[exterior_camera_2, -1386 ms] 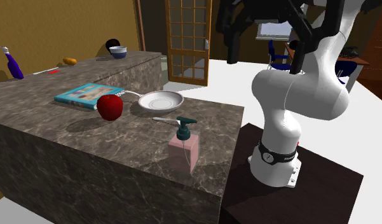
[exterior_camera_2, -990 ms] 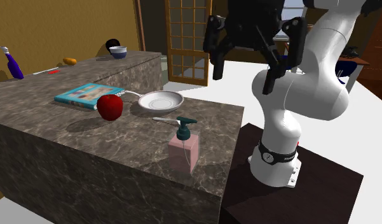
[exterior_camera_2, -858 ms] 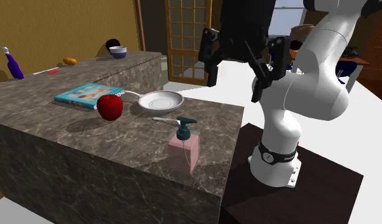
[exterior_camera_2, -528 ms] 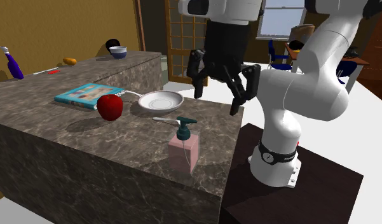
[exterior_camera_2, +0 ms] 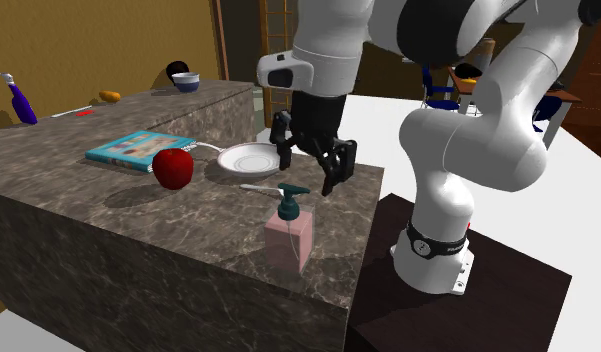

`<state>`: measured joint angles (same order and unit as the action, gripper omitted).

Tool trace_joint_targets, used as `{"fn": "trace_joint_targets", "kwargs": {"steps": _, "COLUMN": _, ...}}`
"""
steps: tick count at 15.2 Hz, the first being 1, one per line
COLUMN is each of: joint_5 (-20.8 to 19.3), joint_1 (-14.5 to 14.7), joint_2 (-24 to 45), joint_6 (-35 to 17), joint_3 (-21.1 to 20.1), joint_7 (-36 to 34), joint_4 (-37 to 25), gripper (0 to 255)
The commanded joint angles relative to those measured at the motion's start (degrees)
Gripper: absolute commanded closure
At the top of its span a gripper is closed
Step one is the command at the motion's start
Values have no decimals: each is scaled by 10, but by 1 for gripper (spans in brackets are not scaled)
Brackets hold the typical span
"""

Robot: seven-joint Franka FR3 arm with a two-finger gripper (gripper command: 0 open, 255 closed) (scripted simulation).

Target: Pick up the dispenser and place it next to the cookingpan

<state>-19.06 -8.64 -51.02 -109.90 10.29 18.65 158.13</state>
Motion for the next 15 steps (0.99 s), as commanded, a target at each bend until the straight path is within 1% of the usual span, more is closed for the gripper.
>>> {"fn": "trace_joint_targets", "kwargs": {"steps": 1, "joint_5": -31, "joint_1": -16, "joint_2": 11, "joint_6": -32, "joint_3": 16, "joint_7": 14, "joint_4": 18, "gripper": 0}}
{"fn": "trace_joint_targets", "kwargs": {"steps": 2, "joint_5": -48, "joint_1": -25, "joint_2": 19, "joint_6": -50, "joint_3": 25, "joint_7": 21, "joint_4": 25, "gripper": 0}}
{"fn": "trace_joint_targets", "kwargs": {"steps": 3, "joint_5": -56, "joint_1": -29, "joint_2": 23, "joint_6": -58, "joint_3": 30, "joint_7": 25, "joint_4": 29, "gripper": 0}}
{"fn": "trace_joint_targets", "kwargs": {"steps": 10, "joint_5": -82, "joint_1": -42, "joint_2": 56, "joint_6": -127, "joint_3": 51, "joint_7": 19, "joint_4": 63, "gripper": 0}}
{"fn": "trace_joint_targets", "kwargs": {"steps": 15, "joint_5": -84, "joint_1": -43, "joint_2": 59, "joint_6": -133, "joint_3": 52, "joint_7": 18, "joint_4": 66, "gripper": 0}}
